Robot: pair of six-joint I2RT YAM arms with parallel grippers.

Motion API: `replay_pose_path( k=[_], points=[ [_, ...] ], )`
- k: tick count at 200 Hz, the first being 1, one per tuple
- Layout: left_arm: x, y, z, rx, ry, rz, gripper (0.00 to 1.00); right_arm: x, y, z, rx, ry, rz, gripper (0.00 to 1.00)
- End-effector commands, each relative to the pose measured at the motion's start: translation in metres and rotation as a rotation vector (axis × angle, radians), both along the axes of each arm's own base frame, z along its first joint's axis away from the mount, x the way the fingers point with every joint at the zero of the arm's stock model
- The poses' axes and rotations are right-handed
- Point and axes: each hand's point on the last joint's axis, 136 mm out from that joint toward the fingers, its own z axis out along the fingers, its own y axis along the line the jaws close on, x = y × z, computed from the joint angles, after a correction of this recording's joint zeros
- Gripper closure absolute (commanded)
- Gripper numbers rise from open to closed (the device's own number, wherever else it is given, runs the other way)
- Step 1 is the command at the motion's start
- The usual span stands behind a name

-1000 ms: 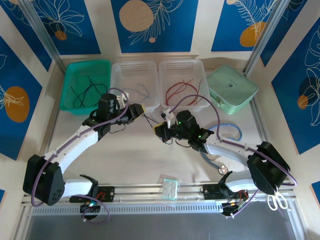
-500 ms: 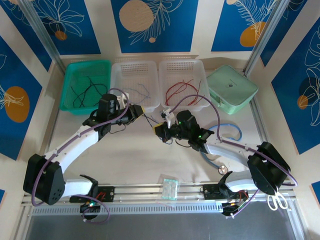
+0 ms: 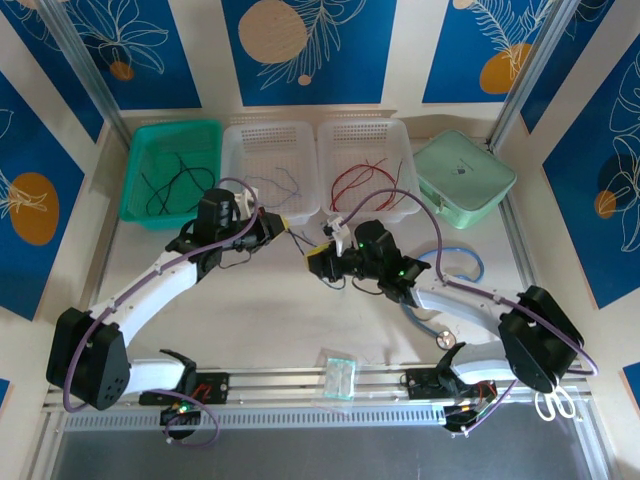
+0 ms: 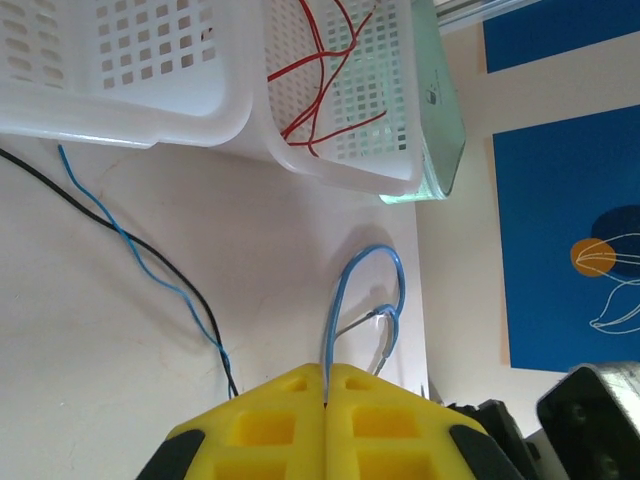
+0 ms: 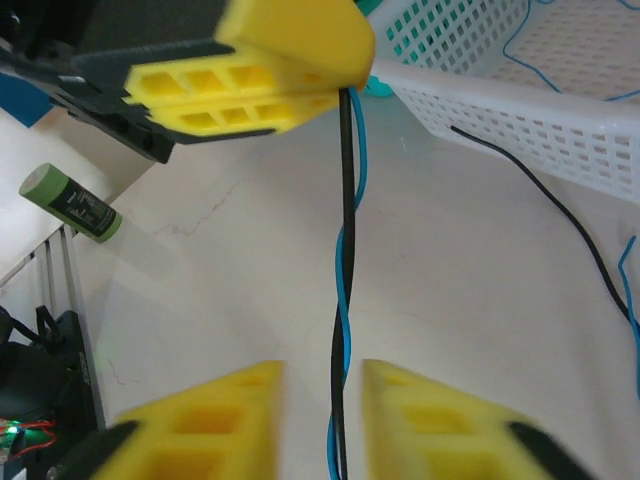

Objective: Untangle the cables

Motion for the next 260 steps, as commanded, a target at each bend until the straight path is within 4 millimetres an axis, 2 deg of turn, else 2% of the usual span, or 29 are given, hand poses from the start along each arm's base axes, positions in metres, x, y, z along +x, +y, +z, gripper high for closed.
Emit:
replay_pose_path(
  k=[1, 21, 46, 84, 114, 167, 249, 260],
  points=[
    [-0.007, -0.008, 0.018, -0.012, -0.064, -0.07, 1.0, 0.0, -0.009, 0.025, 0.074, 0.007, -0.002, 0.57],
    [-0.012, -0.013, 0.031, 0.001, -0.128, -0.138, 1.0, 0.009, -0.024, 0.041, 0.131, 0.042, -0.025, 0.53],
    [-0.021, -0.019, 0.055, -0.019, -0.244, -0.224, 1.0, 0.011, -0.032, 0.062, 0.18, 0.045, 0.014, 0.57],
    [-0.03, -0.026, 0.086, -0.07, -0.353, -0.299, 1.0, 0.005, -0.028, 0.093, 0.252, 0.014, 0.137, 0.66],
    [-0.036, -0.032, 0.101, -0.107, -0.394, -0.348, 1.0, -0.002, -0.017, 0.11, 0.288, -0.003, 0.237, 0.69],
    [-0.042, -0.038, 0.112, -0.157, -0.421, -0.387, 1.0, -0.012, 0.002, 0.125, 0.317, 0.015, 0.387, 0.8],
    [-0.047, -0.041, 0.115, -0.167, -0.425, -0.411, 1.0, -0.003, 0.005, 0.129, 0.317, 0.02, 0.429, 0.8],
    [-0.047, -0.041, 0.116, -0.168, -0.428, -0.41, 1.0, 0.001, 0.002, 0.128, 0.316, 0.024, 0.416, 0.76]
  ],
)
